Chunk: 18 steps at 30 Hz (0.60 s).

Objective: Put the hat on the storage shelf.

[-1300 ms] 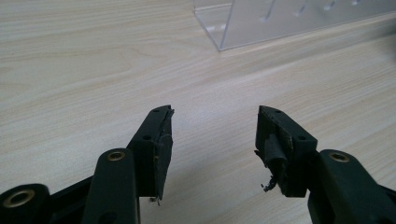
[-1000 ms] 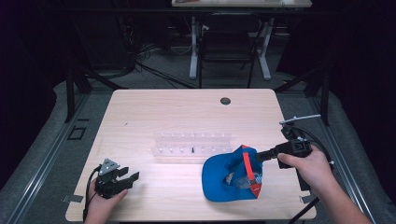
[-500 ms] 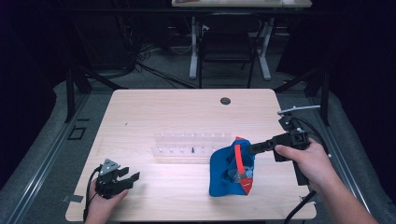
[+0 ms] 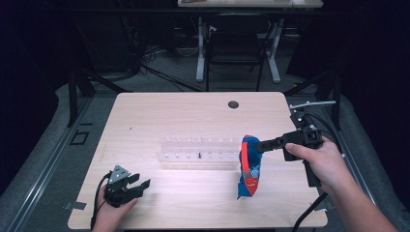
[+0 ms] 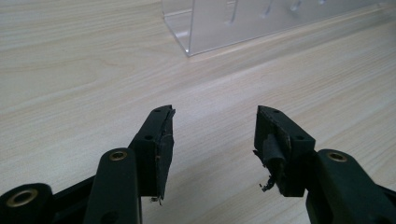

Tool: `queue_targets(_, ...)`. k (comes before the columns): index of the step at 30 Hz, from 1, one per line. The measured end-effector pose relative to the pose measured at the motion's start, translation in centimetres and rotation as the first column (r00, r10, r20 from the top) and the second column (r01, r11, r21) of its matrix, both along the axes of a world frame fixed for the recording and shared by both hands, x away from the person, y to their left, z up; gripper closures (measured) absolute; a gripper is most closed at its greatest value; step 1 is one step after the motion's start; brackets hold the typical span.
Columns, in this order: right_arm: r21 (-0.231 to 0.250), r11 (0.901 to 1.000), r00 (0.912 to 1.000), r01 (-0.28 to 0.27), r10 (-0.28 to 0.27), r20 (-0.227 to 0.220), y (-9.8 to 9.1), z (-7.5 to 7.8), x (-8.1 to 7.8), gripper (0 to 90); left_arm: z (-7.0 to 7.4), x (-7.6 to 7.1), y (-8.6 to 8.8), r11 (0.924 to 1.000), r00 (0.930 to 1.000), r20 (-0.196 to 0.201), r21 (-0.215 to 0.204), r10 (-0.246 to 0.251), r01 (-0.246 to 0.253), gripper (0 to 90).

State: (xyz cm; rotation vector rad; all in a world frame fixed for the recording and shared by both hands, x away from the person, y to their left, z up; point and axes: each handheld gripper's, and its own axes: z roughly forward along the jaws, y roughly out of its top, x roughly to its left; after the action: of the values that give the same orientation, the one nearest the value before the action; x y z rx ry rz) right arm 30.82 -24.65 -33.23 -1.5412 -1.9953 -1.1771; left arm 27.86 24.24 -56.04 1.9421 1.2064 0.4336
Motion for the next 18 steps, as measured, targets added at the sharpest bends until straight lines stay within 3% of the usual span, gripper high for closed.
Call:
queue_targets(9, 0.033, 0.9993, 0.9996, 0.017, -0.018, 0.024, -0.4, 1.0, 0.4, 90.0, -0.1, 0.1, 0.4, 0.9998, 0.9998, -0.007, 0.000, 0.018, -0.018, 47.5)
queue_targets(18, 0.051, 0.9987, 0.9988, 0.003, -0.006, 0.050, 0.6, 2.7, 1.0, 90.0, -0.1, 0.2, 0.3, 1.0000, 0.9999, -0.012, 0.002, 0.008, -0.008, 47.4)
